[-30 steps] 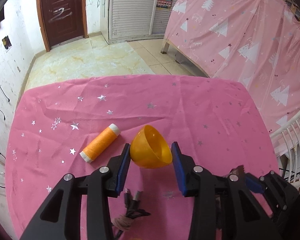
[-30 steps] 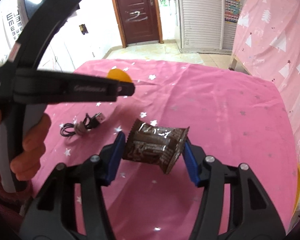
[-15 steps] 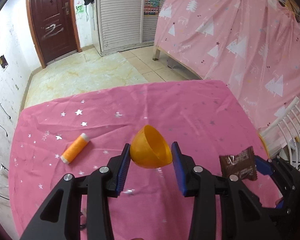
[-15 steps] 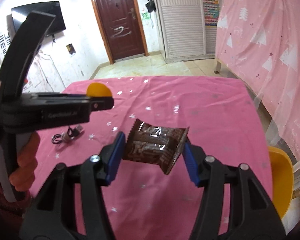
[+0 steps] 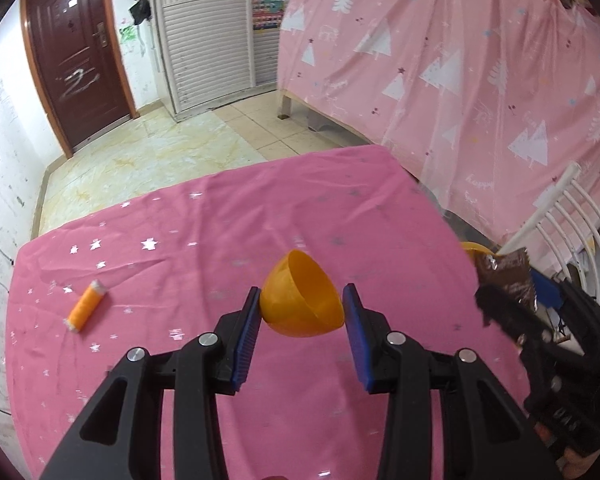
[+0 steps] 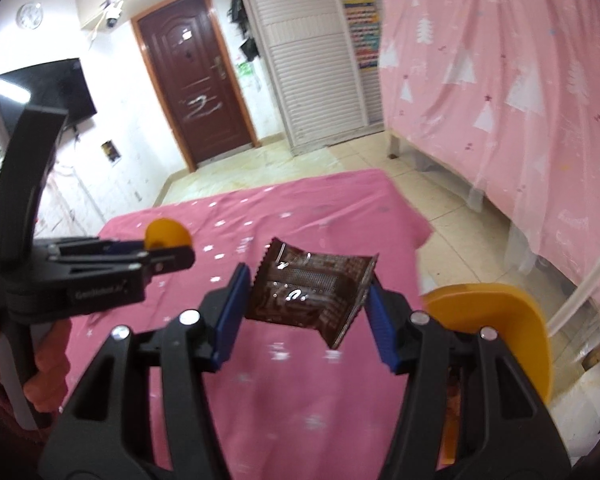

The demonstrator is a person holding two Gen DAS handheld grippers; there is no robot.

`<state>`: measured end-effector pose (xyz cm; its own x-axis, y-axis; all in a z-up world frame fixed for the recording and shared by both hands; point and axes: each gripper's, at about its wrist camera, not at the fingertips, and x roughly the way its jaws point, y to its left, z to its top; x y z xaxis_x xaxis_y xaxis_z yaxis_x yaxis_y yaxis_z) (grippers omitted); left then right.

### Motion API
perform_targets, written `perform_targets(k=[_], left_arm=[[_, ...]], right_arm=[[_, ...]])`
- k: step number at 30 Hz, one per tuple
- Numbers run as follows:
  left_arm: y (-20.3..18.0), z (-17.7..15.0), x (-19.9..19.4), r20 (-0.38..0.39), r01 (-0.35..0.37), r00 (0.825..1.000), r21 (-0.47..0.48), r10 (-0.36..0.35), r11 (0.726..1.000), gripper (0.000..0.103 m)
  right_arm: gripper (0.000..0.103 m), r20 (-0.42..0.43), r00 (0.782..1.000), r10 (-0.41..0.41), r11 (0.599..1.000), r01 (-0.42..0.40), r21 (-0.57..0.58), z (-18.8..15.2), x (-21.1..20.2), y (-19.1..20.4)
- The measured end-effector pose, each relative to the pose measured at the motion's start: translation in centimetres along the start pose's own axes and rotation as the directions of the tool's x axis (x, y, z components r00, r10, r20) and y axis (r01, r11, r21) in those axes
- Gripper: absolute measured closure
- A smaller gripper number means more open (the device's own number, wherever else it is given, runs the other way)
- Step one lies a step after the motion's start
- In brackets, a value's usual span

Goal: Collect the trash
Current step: 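Carry the cup and wrapper to the yellow bin and release both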

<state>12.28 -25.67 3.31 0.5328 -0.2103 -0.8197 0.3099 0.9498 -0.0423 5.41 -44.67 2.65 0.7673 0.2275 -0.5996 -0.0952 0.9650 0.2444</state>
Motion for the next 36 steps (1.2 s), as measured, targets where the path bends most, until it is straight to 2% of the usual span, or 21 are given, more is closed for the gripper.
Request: perform_targets(k=[5,18,22,30,36], left_arm=[[-3.1,0.3,0.6,-0.025,0.051,0.998,0.012,-0.051,0.999,0.068],[-12.1,1.3,1.8,-0.059,0.114,0.992,0.099,-0.109,0.989,0.068],[-14.5,1.8,2.5,-0.061,0.115,0.992,0.122,-0.108,0.986,0.068],[-18.3,3.4,5.3,-0.078,0.103,0.993,0.15,-0.093,0.983,0.068],[-20.1,4.0,7.5,-0.114,0.141,0.986,0.153,-0.124,0.978,0.068]], right_arm=[[0.049,0.018,0.998,-0.058,0.998,0.058,0.026,0.0,-0.9,-3.0],[0.049,0.029,0.986,-0.162,0.98,0.157,0.123,-0.7,-1.9,-10.7],[0.049,0.018,0.983,-0.185,0.973,0.18,0.145,-1.3,-1.7,-12.4],[0.049,0.003,0.98,-0.197,0.966,0.193,0.17,-1.9,-1.5,-14.2],[0.049,-0.015,0.981,-0.194,0.963,0.194,0.185,-2.1,-1.1,-15.4]])
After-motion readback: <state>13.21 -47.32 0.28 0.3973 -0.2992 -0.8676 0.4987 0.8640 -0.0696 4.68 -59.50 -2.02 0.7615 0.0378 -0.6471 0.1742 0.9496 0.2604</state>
